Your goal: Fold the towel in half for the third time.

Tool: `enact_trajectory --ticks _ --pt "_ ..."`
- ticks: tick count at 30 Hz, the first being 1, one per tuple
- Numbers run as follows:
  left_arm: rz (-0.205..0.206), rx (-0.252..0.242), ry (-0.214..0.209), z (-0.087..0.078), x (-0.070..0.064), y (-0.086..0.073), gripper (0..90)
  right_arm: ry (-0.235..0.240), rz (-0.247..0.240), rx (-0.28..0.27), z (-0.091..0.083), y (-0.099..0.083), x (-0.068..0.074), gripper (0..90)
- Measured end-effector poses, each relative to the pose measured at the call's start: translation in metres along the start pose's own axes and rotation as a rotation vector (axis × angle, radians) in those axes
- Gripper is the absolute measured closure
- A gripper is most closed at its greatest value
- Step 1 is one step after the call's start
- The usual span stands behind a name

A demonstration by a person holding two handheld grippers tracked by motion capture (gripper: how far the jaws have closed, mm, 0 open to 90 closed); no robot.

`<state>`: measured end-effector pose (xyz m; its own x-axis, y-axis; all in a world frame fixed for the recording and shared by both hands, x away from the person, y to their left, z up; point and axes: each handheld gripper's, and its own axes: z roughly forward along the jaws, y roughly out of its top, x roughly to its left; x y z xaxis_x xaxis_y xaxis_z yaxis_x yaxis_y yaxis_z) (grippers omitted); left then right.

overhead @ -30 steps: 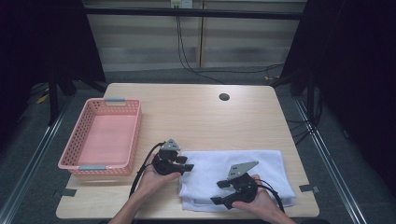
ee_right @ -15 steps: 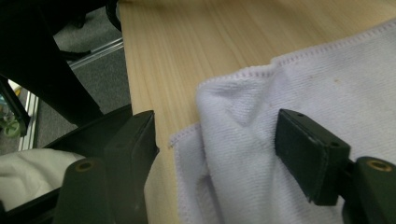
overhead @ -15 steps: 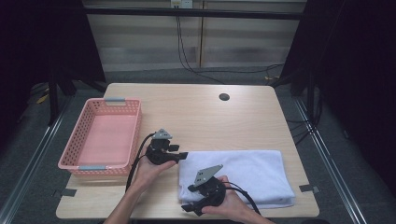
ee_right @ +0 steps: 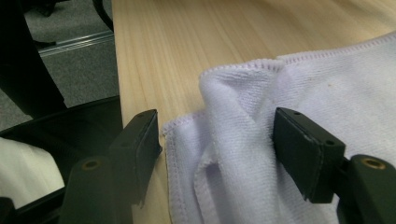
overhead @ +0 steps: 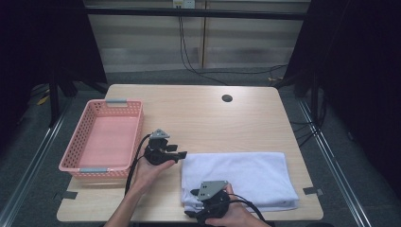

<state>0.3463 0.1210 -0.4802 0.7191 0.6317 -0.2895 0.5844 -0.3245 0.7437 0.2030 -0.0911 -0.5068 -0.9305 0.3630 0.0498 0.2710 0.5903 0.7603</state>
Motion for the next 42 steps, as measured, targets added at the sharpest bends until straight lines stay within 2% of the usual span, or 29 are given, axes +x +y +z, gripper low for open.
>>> enact_trajectory --ticks 2,3,6,7,9,11,13,14,15,17,18,21,24,25,26,27,28,29,31,32,34,35,37,39,41,42 --pt "0.005 0.006 0.0 0.0 0.001 0.0 44.0 -0.034 -0.028 0.005 -0.001 0.0 0.001 42.0" --pt "0.005 0.006 0.0 0.0 0.001 0.0 44.0 -0.034 -0.028 0.005 -0.001 0.0 0.001 42.0" --pt "0.0 0.016 0.006 0.002 0.002 -0.001 43.8 -0.054 -0.002 0.0 -0.002 0.0 -0.002 56.2" --pt "0.002 0.023 0.01 0.003 0.002 -0.001 43.6 -0.067 -0.014 -0.002 -0.003 0.0 -0.003 59.2" --pt "-0.009 0.024 0.007 0.007 0.003 -0.002 42.3 -0.068 0.006 0.006 -0.003 0.001 -0.005 64.3" --pt "-0.014 0.031 0.017 0.009 0.006 -0.003 41.1 -0.06 0.025 0.013 -0.004 0.002 -0.008 66.7" --pt "0.02 0.056 0.055 0.012 0.007 -0.004 39.2 -0.055 0.046 0.014 -0.004 0.002 -0.01 68.2" --pt "0.031 0.07 0.057 0.014 0.007 -0.005 37.7 -0.056 0.053 0.012 -0.004 0.002 -0.01 68.3" --pt "0.019 0.076 0.042 0.016 0.007 -0.006 37.4 -0.052 0.053 0.008 -0.004 0.002 -0.011 68.5" --pt "0.029 0.086 0.027 0.019 0.006 -0.007 36.7 -0.041 0.076 0.007 -0.005 0.002 -0.012 69.4" --pt "0.03 0.091 0.007 0.02 0.005 -0.008 36.7 -0.035 0.082 0.006 -0.005 0.002 -0.014 70.0" --pt "0.057 0.108 0.0 0.023 0.0 -0.009 36.3 -0.032 0.091 0.008 -0.005 0.002 -0.014 70.6" --pt "0.063 0.112 -0.03 0.023 -0.001 -0.009 37.4 -0.02 0.112 0.003 -0.006 0.002 -0.017 71.4" --pt "0.066 0.114 -0.054 0.023 -0.001 -0.01 39.6 -0.02 0.112 0.003 -0.006 0.002 -0.017 71.5" --pt "0.076 0.111 -0.084 0.023 -0.003 -0.013 46.9 -0.018 0.114 0.003 -0.006 0.002 -0.017 71.6" --pt "0.085 0.116 -0.083 0.023 -0.006 -0.014 51.9 -0.014 0.123 0.004 -0.006 0.002 -0.018 74.1" --pt "0.072 0.129 -0.11 0.023 -0.005 -0.014 62.1 -0.007 0.134 0.003 -0.006 0.002 -0.02 74.5" --pt "0.06 0.126 -0.117 0.023 -0.004 -0.014 67.1 -0.001 0.143 0.0 -0.006 0.002 -0.02 75.0" --pt "0.036 0.11 -0.165 0.023 -0.002 -0.015 77.9 -0.001 0.146 -0.001 -0.007 0.003 -0.021 76.0" --pt "0.028 0.105 -0.161 0.023 -0.002 -0.014 80.5 0.002 0.15 0.003 -0.007 0.003 -0.021 76.4" --pt "0.003 0.097 -0.167 0.022 -0.001 -0.013 82.0 0.009 0.161 -0.001 -0.009 0.005 -0.023 76.8" --pt "0.004 0.095 -0.163 0.022 -0.001 -0.012 82.2 0.016 0.167 -0.013 -0.01 0.006 -0.024 77.0" --pt "-0.027 0.071 -0.172 0.02 -0.002 -0.009 82.7 0.027 0.188 -0.035 -0.015 0.01 -0.026 77.1" --pt "-0.049 0.039 -0.182 0.015 -0.002 -0.003 82.9 0.019 0.18 -0.049 -0.022 0.015 -0.028 77.1" --pt "-0.031 0.028 -0.176 0.007 -0.002 0.005 83.0 0.023 0.188 -0.08 -0.03 0.022 -0.03 77.2" --pt "-0.04 0.014 -0.176 0.004 -0.002 0.007 82.9 0.025 0.193 -0.093 -0.035 0.026 -0.032 77.2"
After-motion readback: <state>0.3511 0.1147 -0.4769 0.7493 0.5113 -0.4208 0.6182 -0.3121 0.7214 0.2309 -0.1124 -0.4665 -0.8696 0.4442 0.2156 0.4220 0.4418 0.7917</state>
